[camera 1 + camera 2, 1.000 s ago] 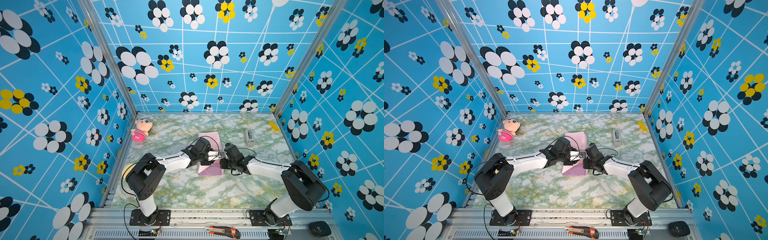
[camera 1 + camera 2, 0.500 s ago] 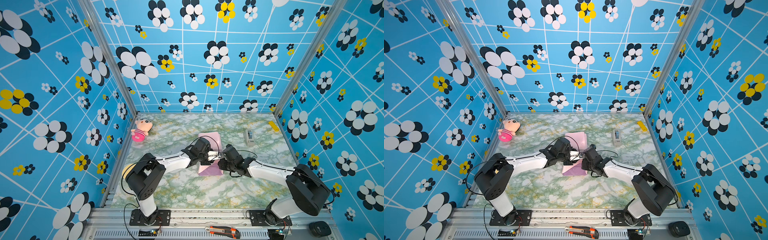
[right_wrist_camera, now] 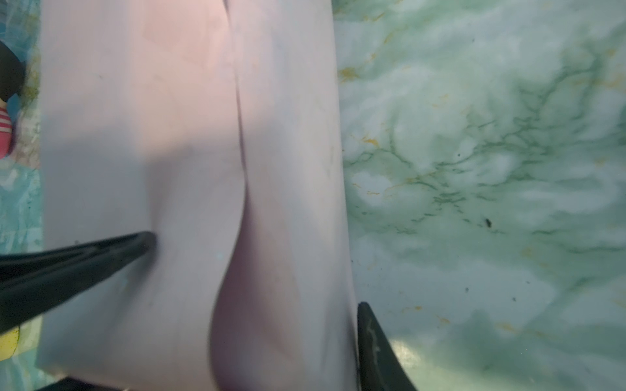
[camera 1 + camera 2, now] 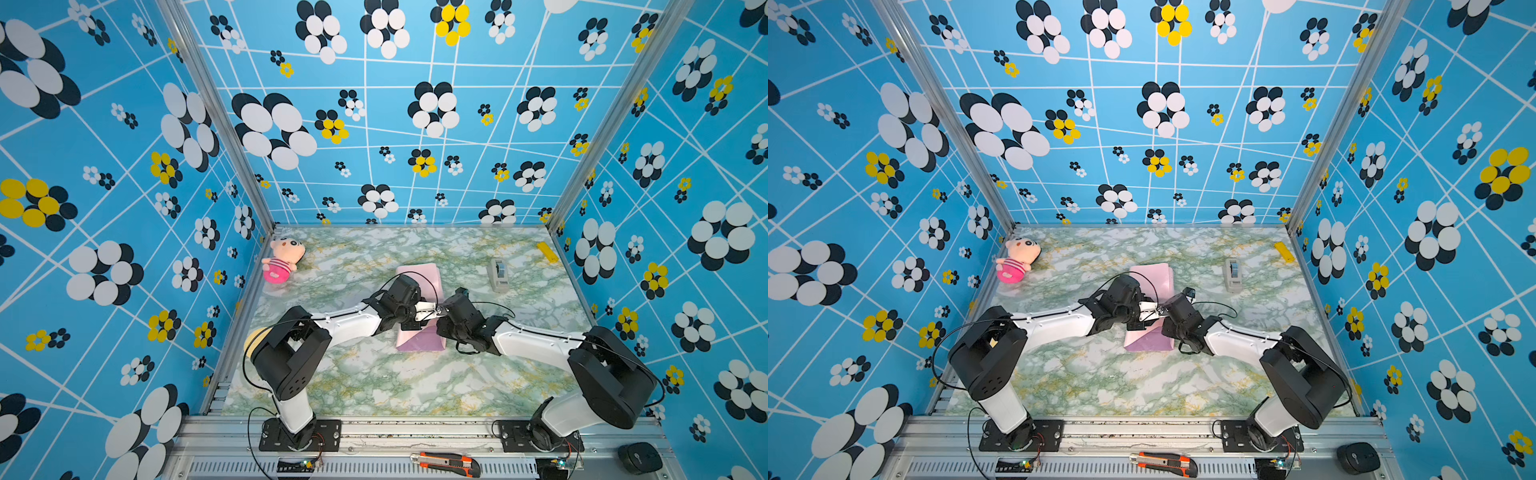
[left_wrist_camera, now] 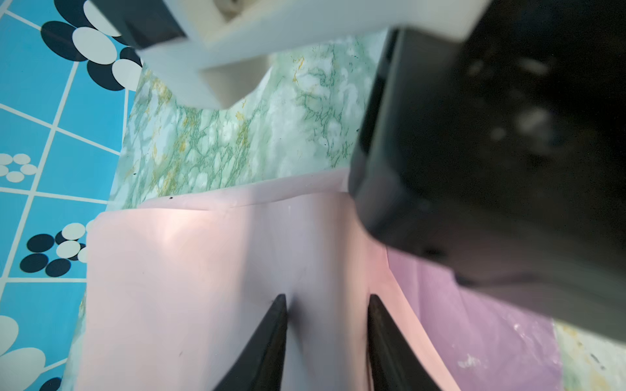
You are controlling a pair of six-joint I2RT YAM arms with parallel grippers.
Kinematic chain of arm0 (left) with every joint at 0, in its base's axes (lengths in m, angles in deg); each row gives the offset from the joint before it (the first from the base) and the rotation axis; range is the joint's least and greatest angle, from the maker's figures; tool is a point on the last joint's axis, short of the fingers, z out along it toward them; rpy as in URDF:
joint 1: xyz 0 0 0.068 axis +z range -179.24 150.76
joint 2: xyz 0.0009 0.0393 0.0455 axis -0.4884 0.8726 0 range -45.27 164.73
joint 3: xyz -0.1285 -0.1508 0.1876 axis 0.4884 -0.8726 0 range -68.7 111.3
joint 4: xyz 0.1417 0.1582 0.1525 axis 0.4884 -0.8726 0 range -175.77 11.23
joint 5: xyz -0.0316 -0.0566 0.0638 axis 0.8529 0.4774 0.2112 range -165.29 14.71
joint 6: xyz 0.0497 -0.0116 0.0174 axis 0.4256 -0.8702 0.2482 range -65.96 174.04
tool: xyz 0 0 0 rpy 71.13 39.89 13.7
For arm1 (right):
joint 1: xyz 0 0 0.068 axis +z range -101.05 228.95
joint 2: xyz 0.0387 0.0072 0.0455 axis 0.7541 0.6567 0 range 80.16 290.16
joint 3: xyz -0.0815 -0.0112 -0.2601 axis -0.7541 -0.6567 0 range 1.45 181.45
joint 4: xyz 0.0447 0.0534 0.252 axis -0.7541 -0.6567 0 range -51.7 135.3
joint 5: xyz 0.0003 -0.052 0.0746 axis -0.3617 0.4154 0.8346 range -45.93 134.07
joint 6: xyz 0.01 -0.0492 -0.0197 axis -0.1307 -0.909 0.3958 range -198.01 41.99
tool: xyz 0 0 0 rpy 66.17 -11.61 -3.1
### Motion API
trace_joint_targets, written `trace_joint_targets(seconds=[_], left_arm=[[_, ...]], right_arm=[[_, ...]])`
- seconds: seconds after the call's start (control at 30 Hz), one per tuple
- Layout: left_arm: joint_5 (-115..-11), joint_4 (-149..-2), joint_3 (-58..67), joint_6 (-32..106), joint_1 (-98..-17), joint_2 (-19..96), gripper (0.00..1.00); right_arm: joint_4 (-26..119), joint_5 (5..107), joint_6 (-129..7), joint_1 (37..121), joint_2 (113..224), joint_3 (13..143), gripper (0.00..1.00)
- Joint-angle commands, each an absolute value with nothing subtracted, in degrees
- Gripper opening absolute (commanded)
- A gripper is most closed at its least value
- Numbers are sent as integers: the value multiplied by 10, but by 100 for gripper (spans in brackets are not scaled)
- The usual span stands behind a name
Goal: Wrap a gift box in wrapping paper
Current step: Fold the wrapping paper for the gift box.
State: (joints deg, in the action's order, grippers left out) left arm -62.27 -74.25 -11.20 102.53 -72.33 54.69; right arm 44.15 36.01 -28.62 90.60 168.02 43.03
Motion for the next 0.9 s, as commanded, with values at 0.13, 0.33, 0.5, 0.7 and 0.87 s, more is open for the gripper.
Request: trace_joint_targets(seconds=[0.13, 0.33, 0.5, 0.7, 0.87], left_arm=[[-603, -768, -114, 1014, -729, 560, 40], [-603, -767, -115, 1013, -729, 560, 39], [-602, -765, -116, 1012, -729, 558, 40], [-602, -764, -116, 1012, -729, 559, 40], [-600, -763, -115, 1011, -729, 560, 40]], right_arm=[[394, 342, -252, 936, 1698, 402, 3], [393, 350, -234, 942, 1683, 378, 26], [392, 354, -225, 942, 1665, 356, 14], [398, 366, -215, 946, 1656, 337, 23], [409, 374, -200, 950, 1658, 319, 7]])
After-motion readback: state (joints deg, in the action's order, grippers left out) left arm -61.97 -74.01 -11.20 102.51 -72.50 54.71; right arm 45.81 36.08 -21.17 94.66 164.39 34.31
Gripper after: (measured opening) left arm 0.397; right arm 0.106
